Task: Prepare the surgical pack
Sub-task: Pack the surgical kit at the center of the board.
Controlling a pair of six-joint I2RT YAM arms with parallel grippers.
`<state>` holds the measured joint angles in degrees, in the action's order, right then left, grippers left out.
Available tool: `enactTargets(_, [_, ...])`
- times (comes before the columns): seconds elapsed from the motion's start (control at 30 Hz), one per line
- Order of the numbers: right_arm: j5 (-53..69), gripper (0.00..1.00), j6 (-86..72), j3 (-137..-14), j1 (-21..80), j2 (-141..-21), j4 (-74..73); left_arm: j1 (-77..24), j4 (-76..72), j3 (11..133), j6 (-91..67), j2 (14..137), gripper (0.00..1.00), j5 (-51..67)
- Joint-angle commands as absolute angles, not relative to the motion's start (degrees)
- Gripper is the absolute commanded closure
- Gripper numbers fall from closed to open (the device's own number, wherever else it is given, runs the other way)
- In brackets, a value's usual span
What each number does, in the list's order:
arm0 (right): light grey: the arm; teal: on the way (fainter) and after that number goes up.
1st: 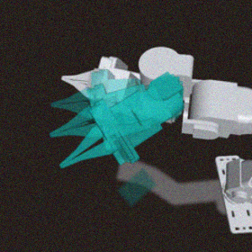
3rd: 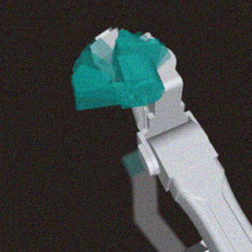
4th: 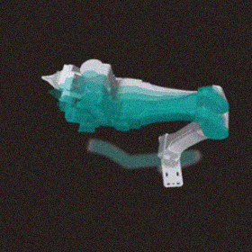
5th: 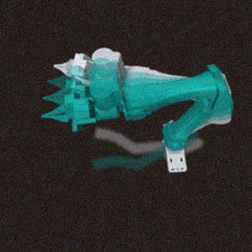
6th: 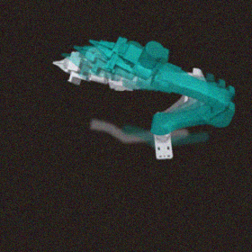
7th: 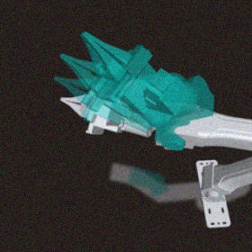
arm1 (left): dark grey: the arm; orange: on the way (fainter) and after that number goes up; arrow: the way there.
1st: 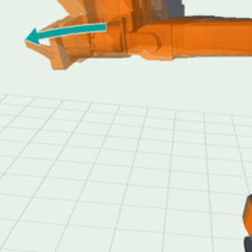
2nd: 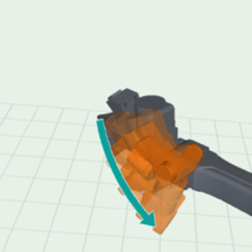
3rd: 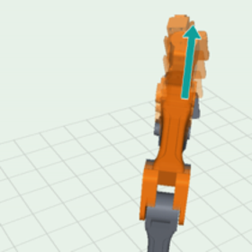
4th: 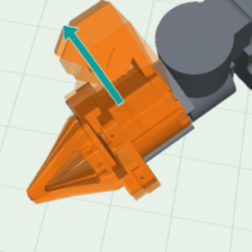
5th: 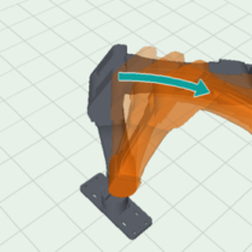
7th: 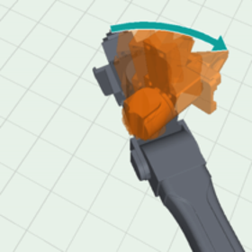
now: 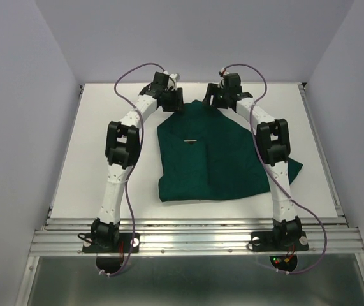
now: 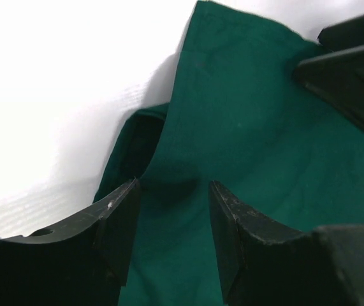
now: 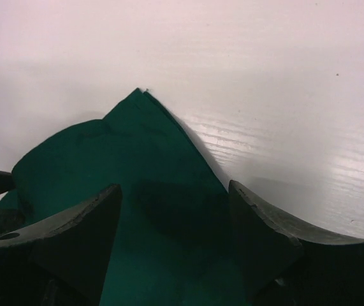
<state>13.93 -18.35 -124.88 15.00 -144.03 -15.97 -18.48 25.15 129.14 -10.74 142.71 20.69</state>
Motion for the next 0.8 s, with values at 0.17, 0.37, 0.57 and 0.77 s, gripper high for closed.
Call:
enactTargets(0.17, [14.7,0.27,-18.0,-125.4,14.8,-143.4,-15.8,-17.9,17.5,133.2,-11.9,144.1,0.57,26.0])
enactTargets(0.37, [15.2,0.27,-19.1,-121.5,14.8,-140.1,-13.5,-18.0,17.2,133.1,-12.4,143.7,1.00,26.5])
enactTargets(0.57, [14.9,0.25,-18.5,-115.9,14.8,-134.8,-12.0,-18.4,14.9,129.5,-12.6,139.4,1.00,29.7])
enactTargets(0.77, [15.8,0.21,-20.0,-113.5,13.7,-131.1,-11.5,-19.9,13.6,123.5,-9.2,132.8,1.00,36.5])
